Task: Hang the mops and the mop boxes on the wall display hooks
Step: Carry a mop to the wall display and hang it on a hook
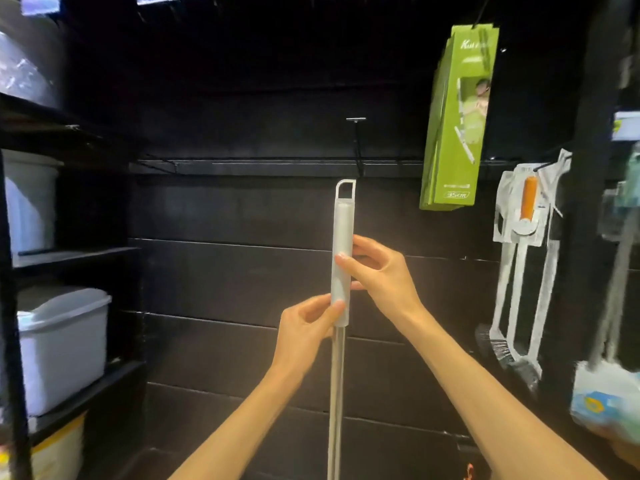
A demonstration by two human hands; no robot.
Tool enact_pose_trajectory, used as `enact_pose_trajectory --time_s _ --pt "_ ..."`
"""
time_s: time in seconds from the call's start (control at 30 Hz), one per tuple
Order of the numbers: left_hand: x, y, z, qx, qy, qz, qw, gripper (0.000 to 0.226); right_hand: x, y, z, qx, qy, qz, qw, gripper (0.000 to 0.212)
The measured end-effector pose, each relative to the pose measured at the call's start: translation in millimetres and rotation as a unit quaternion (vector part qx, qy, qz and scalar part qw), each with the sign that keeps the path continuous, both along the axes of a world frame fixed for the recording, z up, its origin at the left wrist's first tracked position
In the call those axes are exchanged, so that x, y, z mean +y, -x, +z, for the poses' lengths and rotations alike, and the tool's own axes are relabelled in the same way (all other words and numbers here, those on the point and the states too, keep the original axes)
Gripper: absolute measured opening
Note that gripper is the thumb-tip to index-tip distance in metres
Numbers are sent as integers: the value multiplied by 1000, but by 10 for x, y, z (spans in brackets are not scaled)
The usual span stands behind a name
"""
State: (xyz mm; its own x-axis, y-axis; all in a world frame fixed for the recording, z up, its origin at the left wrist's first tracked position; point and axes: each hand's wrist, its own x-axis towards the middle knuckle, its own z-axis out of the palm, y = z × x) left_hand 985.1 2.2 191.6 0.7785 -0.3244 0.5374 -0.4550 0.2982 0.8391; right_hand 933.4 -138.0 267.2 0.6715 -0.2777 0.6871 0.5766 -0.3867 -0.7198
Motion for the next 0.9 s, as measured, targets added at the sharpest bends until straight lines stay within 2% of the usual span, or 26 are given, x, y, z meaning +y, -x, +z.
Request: enact_pose_trajectory --time_s 0.27,0.5,0.67,0.9 --pt "-346 -928 500 -31 22 -73 997 19 -204 -689 510 -40 7 -76 996 49" --pt "-757 -1438 833 -36 40 -87 995 29 -495 -1095 891 -50 27 -114 992 46" --pt "-950 -1657 906 -53 46 -89 994 29 -675 -1327 983 -53 35 -134 989 45" --pt "-1194 -1957 809 -29 37 -88 995 28 -930 -1676 891 -34 46 -140 988 42"
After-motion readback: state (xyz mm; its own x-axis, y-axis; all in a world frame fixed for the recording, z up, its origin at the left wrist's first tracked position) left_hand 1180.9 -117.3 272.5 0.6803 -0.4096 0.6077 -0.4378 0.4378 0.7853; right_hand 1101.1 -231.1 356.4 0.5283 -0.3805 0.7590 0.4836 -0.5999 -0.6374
